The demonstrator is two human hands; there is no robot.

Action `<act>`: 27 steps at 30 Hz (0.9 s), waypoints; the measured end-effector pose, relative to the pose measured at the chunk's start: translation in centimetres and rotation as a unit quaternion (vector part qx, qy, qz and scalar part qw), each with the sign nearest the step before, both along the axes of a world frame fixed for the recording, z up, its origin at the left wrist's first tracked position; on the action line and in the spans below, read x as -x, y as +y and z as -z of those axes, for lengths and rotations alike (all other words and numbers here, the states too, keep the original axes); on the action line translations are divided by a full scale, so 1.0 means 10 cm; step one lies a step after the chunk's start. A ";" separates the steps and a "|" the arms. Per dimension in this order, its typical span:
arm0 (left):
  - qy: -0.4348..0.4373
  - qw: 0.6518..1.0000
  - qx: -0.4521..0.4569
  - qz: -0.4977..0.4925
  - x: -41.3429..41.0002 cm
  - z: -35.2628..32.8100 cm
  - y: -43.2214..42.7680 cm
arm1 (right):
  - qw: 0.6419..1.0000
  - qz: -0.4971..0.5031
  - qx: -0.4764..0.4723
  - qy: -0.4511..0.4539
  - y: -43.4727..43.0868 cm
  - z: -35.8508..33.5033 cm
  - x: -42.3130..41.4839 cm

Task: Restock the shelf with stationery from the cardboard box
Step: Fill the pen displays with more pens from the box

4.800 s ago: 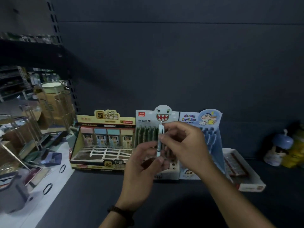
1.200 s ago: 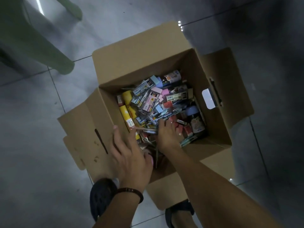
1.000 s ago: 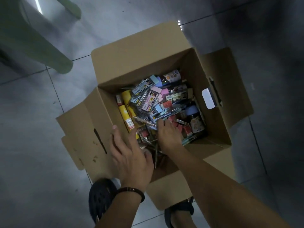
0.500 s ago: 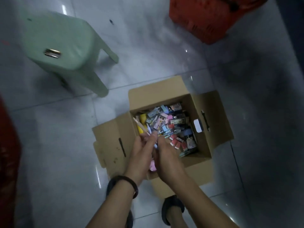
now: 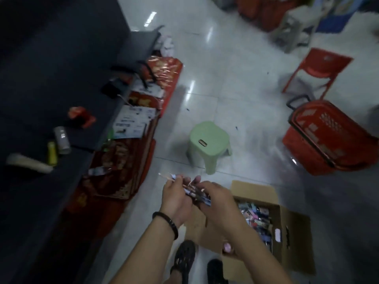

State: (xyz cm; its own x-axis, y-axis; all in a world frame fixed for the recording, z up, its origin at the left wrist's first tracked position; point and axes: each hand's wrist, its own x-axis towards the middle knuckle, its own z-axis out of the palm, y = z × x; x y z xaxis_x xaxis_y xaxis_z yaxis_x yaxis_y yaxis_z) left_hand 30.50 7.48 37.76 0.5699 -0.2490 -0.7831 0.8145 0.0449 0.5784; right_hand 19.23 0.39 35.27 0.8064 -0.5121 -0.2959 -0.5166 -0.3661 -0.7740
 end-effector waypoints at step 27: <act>-0.197 0.741 0.189 -0.613 -0.79 -2.76 6.53 | 0.893 -0.311 -0.268 -0.187 5.52 -2.69 -1.59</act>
